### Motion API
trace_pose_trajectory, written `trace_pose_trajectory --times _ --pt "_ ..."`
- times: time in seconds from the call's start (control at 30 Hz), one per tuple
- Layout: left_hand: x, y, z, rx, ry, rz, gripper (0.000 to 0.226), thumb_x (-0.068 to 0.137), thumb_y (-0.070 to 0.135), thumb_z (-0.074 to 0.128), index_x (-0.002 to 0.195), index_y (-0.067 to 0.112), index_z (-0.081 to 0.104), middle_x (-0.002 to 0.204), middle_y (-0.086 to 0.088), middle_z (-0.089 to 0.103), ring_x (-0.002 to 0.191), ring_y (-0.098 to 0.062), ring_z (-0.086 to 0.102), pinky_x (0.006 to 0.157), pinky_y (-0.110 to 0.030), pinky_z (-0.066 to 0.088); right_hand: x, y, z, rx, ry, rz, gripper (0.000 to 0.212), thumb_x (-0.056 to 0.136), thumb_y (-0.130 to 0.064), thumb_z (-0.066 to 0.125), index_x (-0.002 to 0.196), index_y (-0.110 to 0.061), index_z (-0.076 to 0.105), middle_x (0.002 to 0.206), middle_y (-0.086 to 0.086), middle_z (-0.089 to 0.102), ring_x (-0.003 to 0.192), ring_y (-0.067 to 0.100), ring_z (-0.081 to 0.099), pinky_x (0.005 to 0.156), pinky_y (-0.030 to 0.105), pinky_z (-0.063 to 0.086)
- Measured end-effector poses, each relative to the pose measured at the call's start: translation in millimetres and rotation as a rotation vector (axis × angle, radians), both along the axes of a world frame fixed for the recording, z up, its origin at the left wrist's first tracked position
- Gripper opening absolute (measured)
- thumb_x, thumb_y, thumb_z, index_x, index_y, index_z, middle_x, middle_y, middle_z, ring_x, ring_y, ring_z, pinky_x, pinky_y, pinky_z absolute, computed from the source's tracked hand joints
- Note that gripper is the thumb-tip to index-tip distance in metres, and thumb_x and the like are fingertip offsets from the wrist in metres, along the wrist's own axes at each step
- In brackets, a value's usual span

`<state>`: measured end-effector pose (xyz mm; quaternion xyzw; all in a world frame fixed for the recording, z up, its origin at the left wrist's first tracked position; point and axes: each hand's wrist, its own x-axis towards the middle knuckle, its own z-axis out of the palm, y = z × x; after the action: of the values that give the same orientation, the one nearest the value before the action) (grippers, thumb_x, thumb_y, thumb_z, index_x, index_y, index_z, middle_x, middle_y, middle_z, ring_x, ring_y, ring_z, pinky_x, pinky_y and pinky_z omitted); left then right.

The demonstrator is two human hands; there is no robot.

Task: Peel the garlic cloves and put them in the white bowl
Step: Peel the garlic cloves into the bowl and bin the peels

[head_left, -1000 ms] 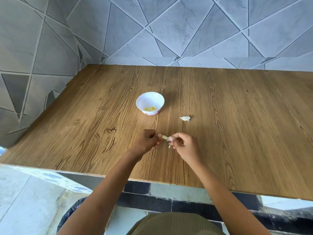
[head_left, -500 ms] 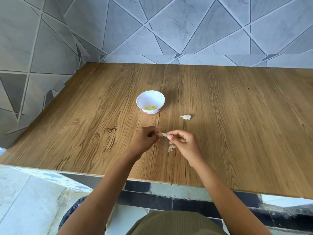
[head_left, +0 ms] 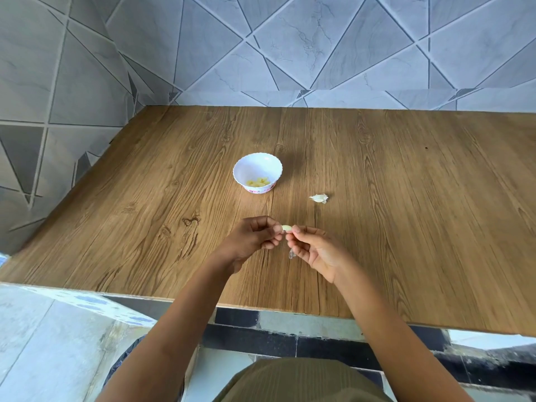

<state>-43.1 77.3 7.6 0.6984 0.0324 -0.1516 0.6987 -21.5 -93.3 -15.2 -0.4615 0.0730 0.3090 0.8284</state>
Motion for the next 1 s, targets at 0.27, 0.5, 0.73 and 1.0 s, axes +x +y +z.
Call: trace_pose_trajectory --times 0.27,0.5,0.73,1.0 --pt "-1.9 -0.2 -7.6 -0.01 0.014 0.042 0.011 0.092 0.01 0.057 0.092 0.005 0.066 0.075 -0.002 0.065 0.067 -0.007 0.058 0.064 -0.016 0.047 -6.5 4.8 -3.0 -0.539 -0.402 -0.061 0.01 0.089 -0.009 0.061 0.083 -0.009 0.068 0.072 0.004 0.066 0.056 0.007 0.059 0.053 0.017 0.049" --pt "-1.0 2.2 -5.1 0.117 -0.068 0.033 0.008 0.09 0.01 0.06 0.087 0.006 0.066 0.074 0.0 0.065 0.066 -0.005 0.059 0.065 -0.017 0.048 -6.6 3.6 5.8 -0.349 -0.247 -0.055 0.008 0.084 -0.017 0.068 0.08 -0.011 0.071 0.072 0.003 0.072 0.061 0.009 0.066 0.057 0.017 0.053" --pt "-4.2 0.2 -2.1 0.07 -0.114 -0.008 0.007 0.088 0.008 0.061 0.09 0.008 0.068 0.076 -0.002 0.065 0.072 -0.01 0.058 0.069 -0.019 0.049 -2.6 0.0 11.7 -0.113 0.018 -0.029 0.008 0.086 -0.006 0.062 0.082 -0.002 0.067 0.065 0.006 0.069 0.052 0.007 0.063 0.048 0.014 0.05" --pt "-3.2 -2.4 -8.1 0.112 -0.12 0.088 0.013 0.086 0.007 0.065 0.095 -0.002 0.068 0.075 -0.007 0.063 0.069 -0.011 0.056 0.063 -0.016 0.048 -7.8 3.1 1.5 -0.541 -0.435 -0.186 0.007 0.082 -0.007 0.07 0.077 -0.011 0.068 0.067 0.007 0.065 0.052 0.008 0.057 0.05 0.017 0.048"
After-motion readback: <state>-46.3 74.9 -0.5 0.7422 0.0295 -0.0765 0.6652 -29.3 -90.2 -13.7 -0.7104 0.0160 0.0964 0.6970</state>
